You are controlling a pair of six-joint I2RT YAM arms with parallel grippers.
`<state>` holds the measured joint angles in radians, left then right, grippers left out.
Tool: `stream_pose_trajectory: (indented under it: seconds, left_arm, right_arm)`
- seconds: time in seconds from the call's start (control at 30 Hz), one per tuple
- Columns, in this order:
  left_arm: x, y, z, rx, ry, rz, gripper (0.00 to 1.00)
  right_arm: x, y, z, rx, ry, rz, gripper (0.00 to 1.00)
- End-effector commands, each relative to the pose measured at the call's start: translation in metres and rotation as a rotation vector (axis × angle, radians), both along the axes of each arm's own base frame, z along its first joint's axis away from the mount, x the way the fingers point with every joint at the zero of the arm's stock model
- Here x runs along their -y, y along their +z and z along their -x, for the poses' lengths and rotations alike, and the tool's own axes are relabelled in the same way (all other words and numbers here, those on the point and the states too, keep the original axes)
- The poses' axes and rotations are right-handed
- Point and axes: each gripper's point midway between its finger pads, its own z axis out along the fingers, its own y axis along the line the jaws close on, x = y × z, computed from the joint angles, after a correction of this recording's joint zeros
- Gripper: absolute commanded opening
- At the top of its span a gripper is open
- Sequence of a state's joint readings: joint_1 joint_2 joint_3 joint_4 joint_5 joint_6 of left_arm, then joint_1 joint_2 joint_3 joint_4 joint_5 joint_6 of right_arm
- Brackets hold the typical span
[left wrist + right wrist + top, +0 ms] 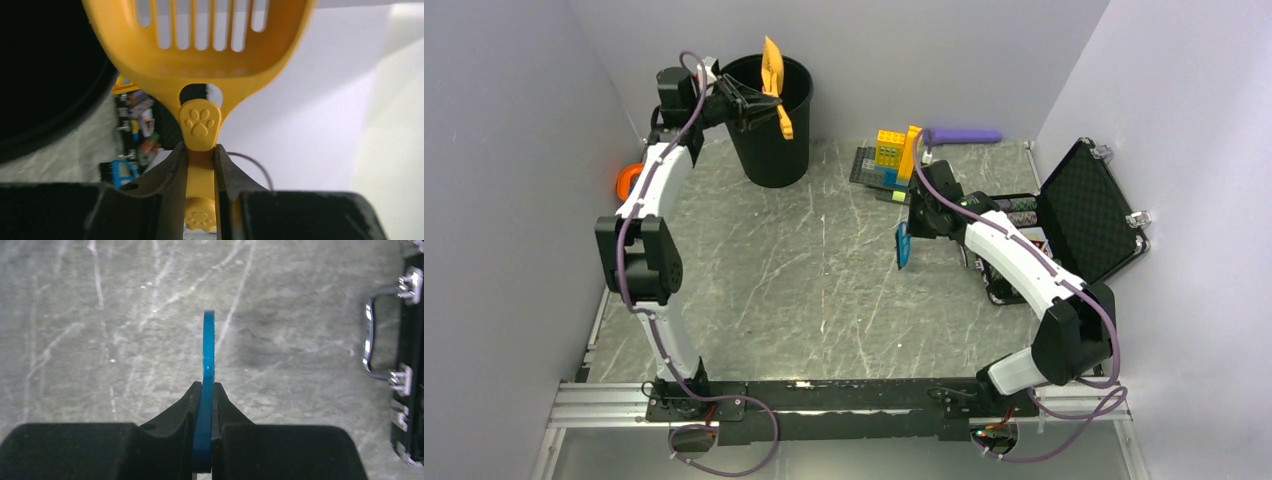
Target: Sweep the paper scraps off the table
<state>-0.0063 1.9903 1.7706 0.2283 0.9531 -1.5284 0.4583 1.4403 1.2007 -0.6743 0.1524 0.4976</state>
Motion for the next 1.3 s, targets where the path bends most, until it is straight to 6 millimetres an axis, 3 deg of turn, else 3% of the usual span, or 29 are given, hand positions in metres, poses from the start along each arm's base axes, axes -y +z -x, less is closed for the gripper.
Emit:
stream_pose_trajectory:
  seconds: [0.0, 0.13, 0.27, 0.43, 0.53, 0.7, 0.87, 1.0, 1.03, 1.07, 1.13, 1.27]
  left_arm:
    - [0.0, 0.004, 0.065, 0.128, -0.02, -0.41, 0.0]
    - [-0.01, -0.053, 0.102, 0.067, -0.013, -0.712, 0.0]
    - [-0.022, -0.103, 0.147, 0.009, -0.026, -0.995, 0.0]
    - [-0.013, -0.149, 0.199, 0.021, -0.105, -1.15, 0.01]
    - [-0.008, -0.179, 0.22, -0.003, -0.157, -1.198, 0.01]
    - [-0.004, -0.224, 0.232, -0.085, -0.205, -1.206, 0.0]
    - [0.005, -0.238, 0.221, -0.074, -0.237, -1.244, 0.0]
    - [0.011, -0.243, 0.207, -0.066, -0.263, -1.282, 0.0]
    - [0.011, -0.243, 0.203, -0.065, -0.267, -1.291, 0.0]
    - [0.012, -0.242, 0.199, -0.059, -0.268, -1.301, 0.0]
    - [0.013, -0.236, 0.191, -0.043, -0.26, -1.313, 0.0]
    - [0.014, -0.234, 0.187, -0.033, -0.258, -1.32, 0.0]
  right_arm:
    - [-0.036, 0.044, -0.029, 0.121, 0.107, -0.142, 0.0]
    - [-0.065, 0.066, -0.041, 0.178, 0.19, -0.272, 0.0]
    - [-0.068, 0.073, -0.053, 0.196, 0.13, -0.332, 0.0]
    - [-0.068, 0.069, -0.06, 0.192, 0.072, -0.566, 0.0]
    - [-0.063, 0.05, -0.06, 0.124, -0.004, -0.742, 0.0]
    - [-0.058, 0.018, -0.058, 0.031, -0.057, -0.877, 0.0]
    - [-0.059, 0.012, -0.059, 0.069, -0.045, -0.907, 0.0]
    - [-0.072, 0.022, -0.077, 0.077, 0.009, -0.958, 0.0]
    - [-0.076, 0.027, -0.084, 0.08, 0.025, -0.974, 0.05]
    - [-0.078, 0.031, -0.089, 0.071, 0.025, -0.986, 0.23]
    - [-0.076, 0.029, -0.099, 0.021, -0.063, -0.982, 0.97]
    - [-0.063, 0.015, -0.099, 0.001, -0.093, -0.859, 1.0]
